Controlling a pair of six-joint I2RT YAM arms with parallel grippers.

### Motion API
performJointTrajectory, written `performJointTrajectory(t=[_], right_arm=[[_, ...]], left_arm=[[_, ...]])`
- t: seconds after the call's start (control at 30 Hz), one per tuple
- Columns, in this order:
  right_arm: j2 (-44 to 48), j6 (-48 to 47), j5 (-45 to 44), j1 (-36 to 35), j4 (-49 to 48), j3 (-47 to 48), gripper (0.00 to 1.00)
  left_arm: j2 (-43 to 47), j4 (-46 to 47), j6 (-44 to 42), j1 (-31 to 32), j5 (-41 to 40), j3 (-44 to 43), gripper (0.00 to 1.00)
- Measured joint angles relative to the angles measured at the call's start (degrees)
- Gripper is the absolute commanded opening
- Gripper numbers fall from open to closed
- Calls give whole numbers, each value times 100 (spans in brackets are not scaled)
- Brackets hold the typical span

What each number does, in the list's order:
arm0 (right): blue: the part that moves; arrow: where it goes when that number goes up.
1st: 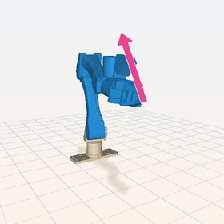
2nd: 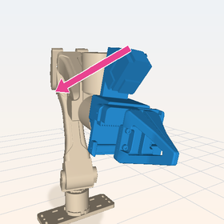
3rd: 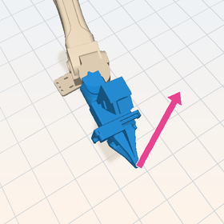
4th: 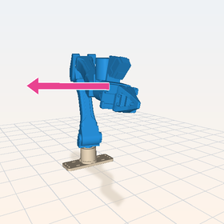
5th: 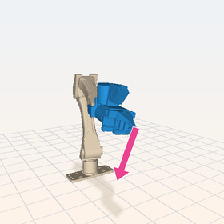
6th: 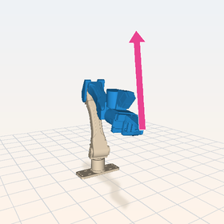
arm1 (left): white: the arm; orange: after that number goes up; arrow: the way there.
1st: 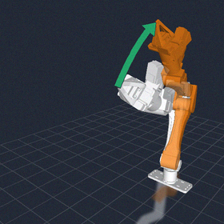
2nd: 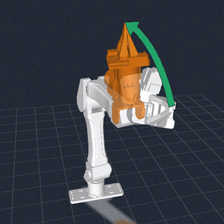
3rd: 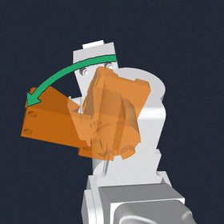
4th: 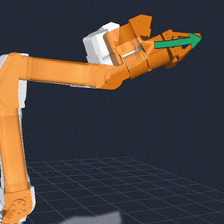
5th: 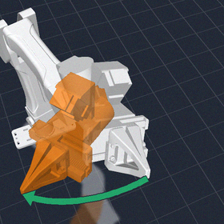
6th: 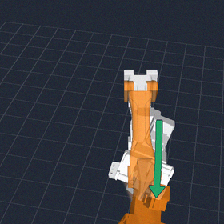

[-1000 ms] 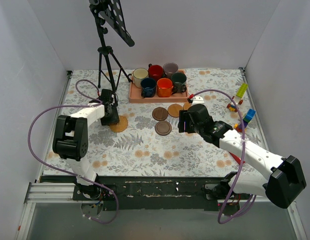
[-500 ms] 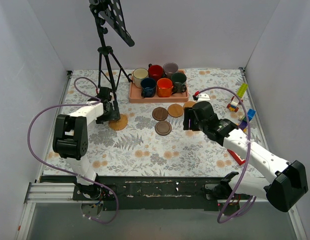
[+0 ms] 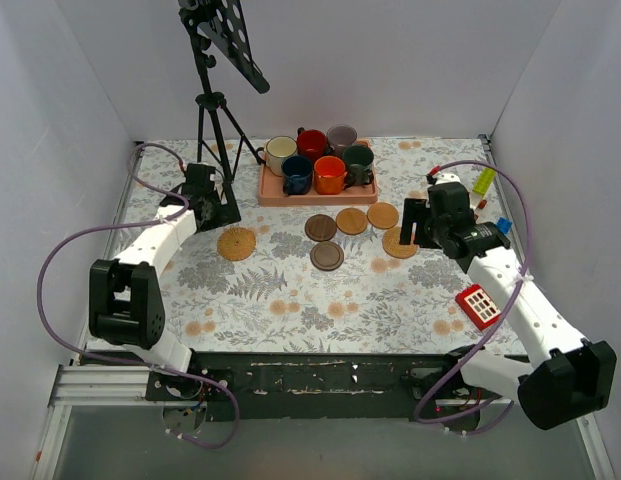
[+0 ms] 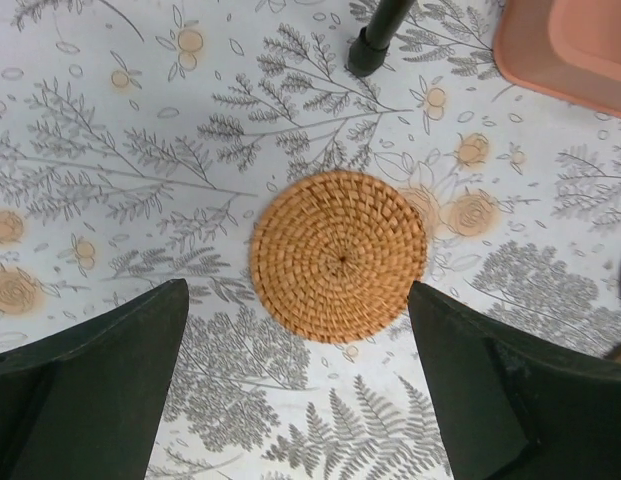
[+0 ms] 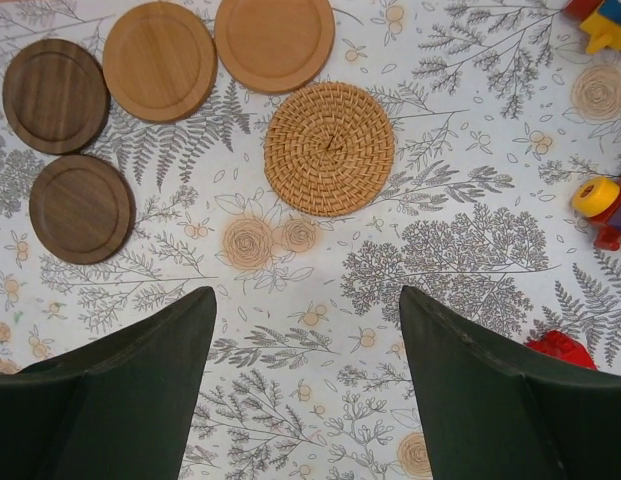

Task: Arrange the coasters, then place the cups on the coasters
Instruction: Move the coaster to the center of the board.

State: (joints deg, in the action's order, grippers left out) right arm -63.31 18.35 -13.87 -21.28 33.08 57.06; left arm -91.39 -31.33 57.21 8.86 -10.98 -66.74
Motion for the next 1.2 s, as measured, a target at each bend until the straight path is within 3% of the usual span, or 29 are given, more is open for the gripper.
performJointTrajectory(t=[0.37, 0.6, 0.77, 1.2], right_arm=[[-1416, -337, 656, 516, 105, 286, 79], [-2199, -682, 944, 933, -74, 442, 78], [-2931, -955, 1086, 970, -212, 734, 77], [-3801, -1069, 1191, 1276, -570, 1012, 69]], left_arm=[[640, 4, 739, 669, 476, 170, 96], [1325, -367, 868, 654, 723, 39, 98], [1375, -498, 909, 651, 1110, -481, 98], [1386, -507, 1097, 651, 1617, -400, 98]])
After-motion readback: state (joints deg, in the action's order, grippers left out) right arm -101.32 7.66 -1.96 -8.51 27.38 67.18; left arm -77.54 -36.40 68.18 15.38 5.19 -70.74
